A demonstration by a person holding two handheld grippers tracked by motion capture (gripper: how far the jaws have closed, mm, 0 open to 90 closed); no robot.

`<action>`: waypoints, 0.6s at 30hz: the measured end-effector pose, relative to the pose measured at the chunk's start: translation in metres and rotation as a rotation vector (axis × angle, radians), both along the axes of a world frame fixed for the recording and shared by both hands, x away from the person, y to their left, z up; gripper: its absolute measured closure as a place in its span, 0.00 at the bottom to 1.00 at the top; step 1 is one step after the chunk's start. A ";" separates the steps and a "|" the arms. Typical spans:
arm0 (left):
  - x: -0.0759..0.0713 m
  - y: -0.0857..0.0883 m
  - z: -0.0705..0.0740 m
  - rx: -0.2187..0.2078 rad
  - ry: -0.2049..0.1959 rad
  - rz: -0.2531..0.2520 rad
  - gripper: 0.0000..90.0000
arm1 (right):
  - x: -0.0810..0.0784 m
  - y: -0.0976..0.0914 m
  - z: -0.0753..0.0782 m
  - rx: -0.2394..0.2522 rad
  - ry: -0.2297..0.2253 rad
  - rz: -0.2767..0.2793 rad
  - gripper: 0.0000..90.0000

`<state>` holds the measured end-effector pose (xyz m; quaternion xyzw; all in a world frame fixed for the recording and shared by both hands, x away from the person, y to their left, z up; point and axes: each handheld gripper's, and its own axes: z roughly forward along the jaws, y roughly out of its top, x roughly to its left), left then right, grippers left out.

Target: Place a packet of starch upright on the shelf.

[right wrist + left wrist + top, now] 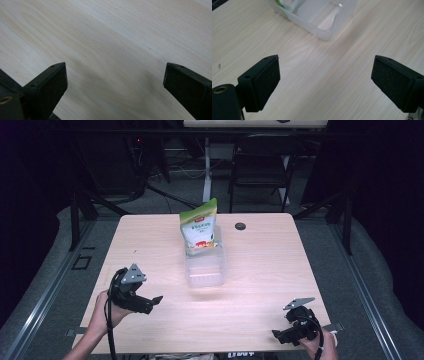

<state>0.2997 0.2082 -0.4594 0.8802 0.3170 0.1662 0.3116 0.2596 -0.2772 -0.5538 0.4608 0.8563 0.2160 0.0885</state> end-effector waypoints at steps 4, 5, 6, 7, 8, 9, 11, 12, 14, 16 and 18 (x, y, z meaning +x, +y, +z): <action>-0.005 -0.001 -0.015 0.005 -0.002 0.009 0.08 | 0.000 0.001 0.000 0.006 -0.001 -0.003 0.05; -0.006 -0.001 -0.019 0.002 0.001 0.008 0.08 | 0.000 0.001 -0.001 0.006 -0.002 -0.003 0.05; -0.007 -0.001 -0.022 0.004 0.005 0.006 0.08 | 0.000 0.001 0.000 0.006 0.001 -0.005 0.05; -0.007 -0.002 -0.025 0.004 0.011 0.003 0.07 | 0.000 0.001 -0.001 0.004 0.001 -0.005 0.05; -0.007 -0.002 -0.028 0.003 0.012 0.001 0.07 | 0.000 0.001 -0.001 -0.003 -0.001 -0.005 0.05; -0.007 -0.002 -0.031 0.003 0.018 -0.002 0.06 | 0.001 0.000 -0.001 -0.004 0.004 0.002 0.05; -0.008 -0.003 -0.037 0.005 0.017 -0.007 0.05 | 0.001 0.001 -0.001 -0.004 0.000 -0.001 0.05; -0.008 -0.004 -0.039 0.017 0.026 -0.011 0.05 | 0.001 0.001 -0.001 0.002 -0.005 -0.005 0.05; -0.007 -0.006 -0.044 0.031 0.032 -0.019 0.03 | 0.001 0.001 -0.001 0.004 -0.001 0.001 0.05; -0.006 -0.007 -0.047 0.049 0.036 -0.023 0.02 | 0.001 0.000 -0.001 -0.005 0.001 0.004 0.05; -0.007 -0.010 -0.049 0.080 0.023 -0.023 0.02 | 0.001 0.001 -0.001 0.005 -0.004 0.000 0.05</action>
